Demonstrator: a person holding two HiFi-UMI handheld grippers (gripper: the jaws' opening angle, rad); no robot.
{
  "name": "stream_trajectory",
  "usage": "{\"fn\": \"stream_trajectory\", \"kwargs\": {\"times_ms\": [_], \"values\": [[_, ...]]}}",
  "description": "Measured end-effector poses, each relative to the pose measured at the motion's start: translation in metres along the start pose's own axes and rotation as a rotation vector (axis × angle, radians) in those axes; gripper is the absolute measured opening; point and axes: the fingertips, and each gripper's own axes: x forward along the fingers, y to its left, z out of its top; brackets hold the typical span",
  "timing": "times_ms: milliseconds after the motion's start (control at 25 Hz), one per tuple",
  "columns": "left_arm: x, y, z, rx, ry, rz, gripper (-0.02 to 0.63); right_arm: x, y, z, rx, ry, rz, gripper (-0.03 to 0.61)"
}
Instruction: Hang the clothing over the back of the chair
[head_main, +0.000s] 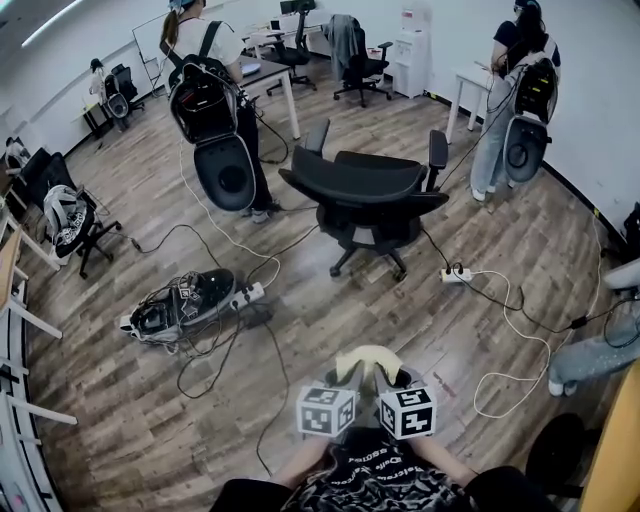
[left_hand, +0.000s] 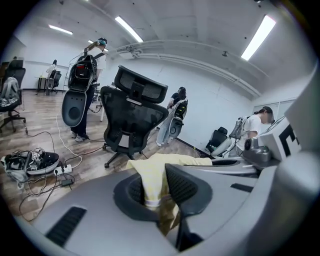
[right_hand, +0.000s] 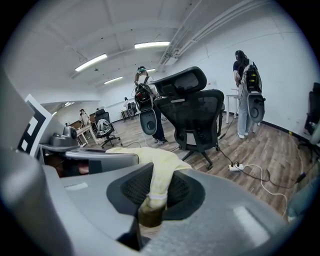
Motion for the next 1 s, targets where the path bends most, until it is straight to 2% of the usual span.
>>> {"fn": "stream_trajectory", "kwargs": {"times_ms": [280, 560, 1000], "values": [[0.029, 0.001, 0.021, 0.036, 0.004, 0.000, 0.055, 0.015, -0.025, 0.022, 0.044, -0.001, 0.026, 0.046], [0.050, 0.006, 0.047, 0.040, -0.005, 0.020, 0.055, 0.030, -0.041, 0.047, 0.022, -0.009, 0.046, 0.046], [0.055, 0.018, 0.096, 0.059, -0.037, 0.036, 0.055, 0.043, -0.039, 0.096, -0.009, -0.044, 0.083, 0.046]]}}
